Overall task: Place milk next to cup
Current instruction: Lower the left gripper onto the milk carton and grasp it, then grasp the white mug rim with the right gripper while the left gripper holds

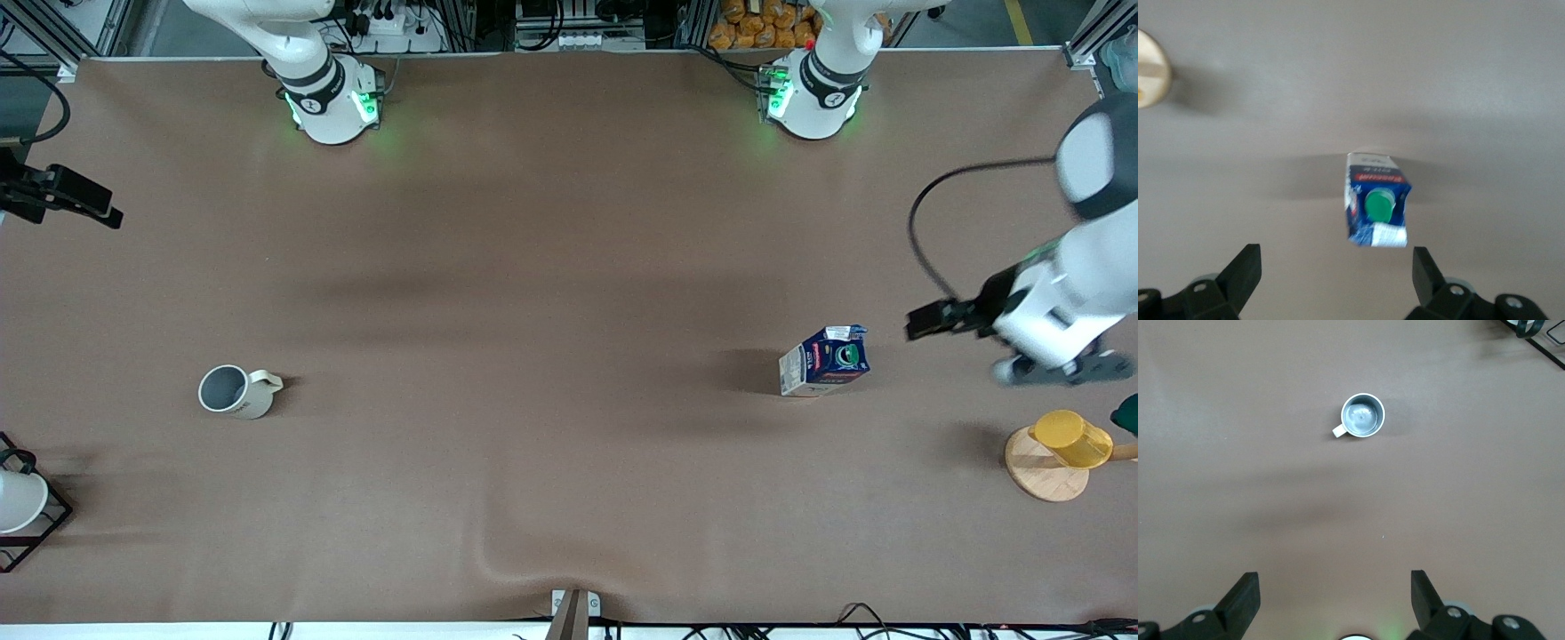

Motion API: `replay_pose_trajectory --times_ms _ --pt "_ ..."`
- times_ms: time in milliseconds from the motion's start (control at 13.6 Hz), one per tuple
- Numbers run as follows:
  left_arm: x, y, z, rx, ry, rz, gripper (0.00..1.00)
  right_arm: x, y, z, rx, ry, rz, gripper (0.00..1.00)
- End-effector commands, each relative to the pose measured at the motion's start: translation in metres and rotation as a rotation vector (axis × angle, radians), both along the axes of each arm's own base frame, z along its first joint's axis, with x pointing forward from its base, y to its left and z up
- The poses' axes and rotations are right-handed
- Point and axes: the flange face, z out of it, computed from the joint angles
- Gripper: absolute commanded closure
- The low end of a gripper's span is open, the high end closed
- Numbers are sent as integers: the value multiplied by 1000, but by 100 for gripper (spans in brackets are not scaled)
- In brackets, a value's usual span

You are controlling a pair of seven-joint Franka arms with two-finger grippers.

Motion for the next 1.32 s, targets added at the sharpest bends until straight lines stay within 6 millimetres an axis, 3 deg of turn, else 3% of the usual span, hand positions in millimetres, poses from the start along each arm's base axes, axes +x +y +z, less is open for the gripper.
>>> replay_pose_trajectory --times_ms 0,294,441,515,735,882,956,1103,1250 --pt "-8 -36 -29 -1 3 55 0 12 -3 -9 10 -24 -19 0" --pt "-16 -36 -74 35 -7 38 0 28 0 -30 9 -18 -5 0" --pt "-24 -37 -104 49 -12 26 0 44 9 -58 -5 22 22 0" --pt "-29 -37 -115 52 3 25 0 55 12 -81 -10 51 26 0" --pt "-37 -37 -129 54 21 22 0 59 -16 -99 2 84 -23 0" --pt "-39 -36 -133 54 29 24 0 67 -17 -114 9 95 -21 0" --pt "-39 -35 -133 54 29 26 10 76 -17 -132 9 110 -14 0" --pt "-39 -35 -135 55 34 28 35 96 -3 -145 8 69 13 0" --pt "-39 -37 -136 54 34 27 56 118 19 -182 0 34 26 0"
